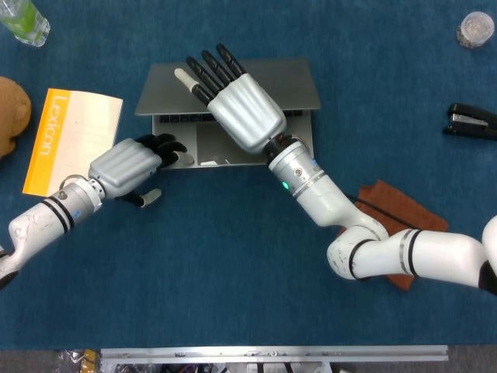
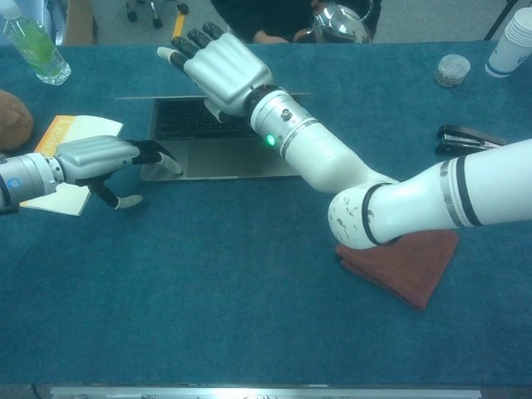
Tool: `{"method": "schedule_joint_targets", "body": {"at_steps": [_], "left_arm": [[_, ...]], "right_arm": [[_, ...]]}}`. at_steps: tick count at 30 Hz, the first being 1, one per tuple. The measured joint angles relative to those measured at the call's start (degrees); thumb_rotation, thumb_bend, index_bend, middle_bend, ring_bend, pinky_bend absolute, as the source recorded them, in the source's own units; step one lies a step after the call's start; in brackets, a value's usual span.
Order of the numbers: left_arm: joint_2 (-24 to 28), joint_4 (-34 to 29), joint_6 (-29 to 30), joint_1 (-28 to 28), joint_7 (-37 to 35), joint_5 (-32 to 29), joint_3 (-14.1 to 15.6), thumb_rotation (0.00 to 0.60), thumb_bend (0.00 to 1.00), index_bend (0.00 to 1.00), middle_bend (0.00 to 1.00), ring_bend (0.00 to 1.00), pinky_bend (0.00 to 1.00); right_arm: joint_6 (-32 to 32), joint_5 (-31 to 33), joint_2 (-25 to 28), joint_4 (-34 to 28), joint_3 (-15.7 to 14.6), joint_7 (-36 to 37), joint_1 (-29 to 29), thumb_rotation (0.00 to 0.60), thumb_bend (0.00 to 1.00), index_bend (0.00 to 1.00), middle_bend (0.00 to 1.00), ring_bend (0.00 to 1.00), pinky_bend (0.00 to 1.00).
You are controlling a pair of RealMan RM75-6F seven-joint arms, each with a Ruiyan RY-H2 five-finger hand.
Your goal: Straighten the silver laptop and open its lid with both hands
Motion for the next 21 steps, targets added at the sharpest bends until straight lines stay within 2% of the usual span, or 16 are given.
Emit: {"method": "schedule_joint_targets", "body": {"at_steps": [13, 21], "left_arm": [[0.09, 0.08, 0.47, -0.05, 0.98, -0.83, 1.37, 0.600, 0.40, 0.16, 0.11, 0.05, 0.13], [0.53, -0.56, 0.70, -0.19, 1.55, -1.44, 1.55, 0.600, 0.40, 0.16, 0.11, 0.05, 0.13]], "right_arm": [[0.36, 1.04, 1.74, 2.07, 1.43, 0.83, 0.22, 0.600, 0.47, 0.00, 0.05, 0.00, 0.06], [-0.43, 1.86, 2.24, 6.51, 3.59, 2.67, 1.98, 0.600, 0.46, 0.00, 0.05, 0.00, 0.07]]}}
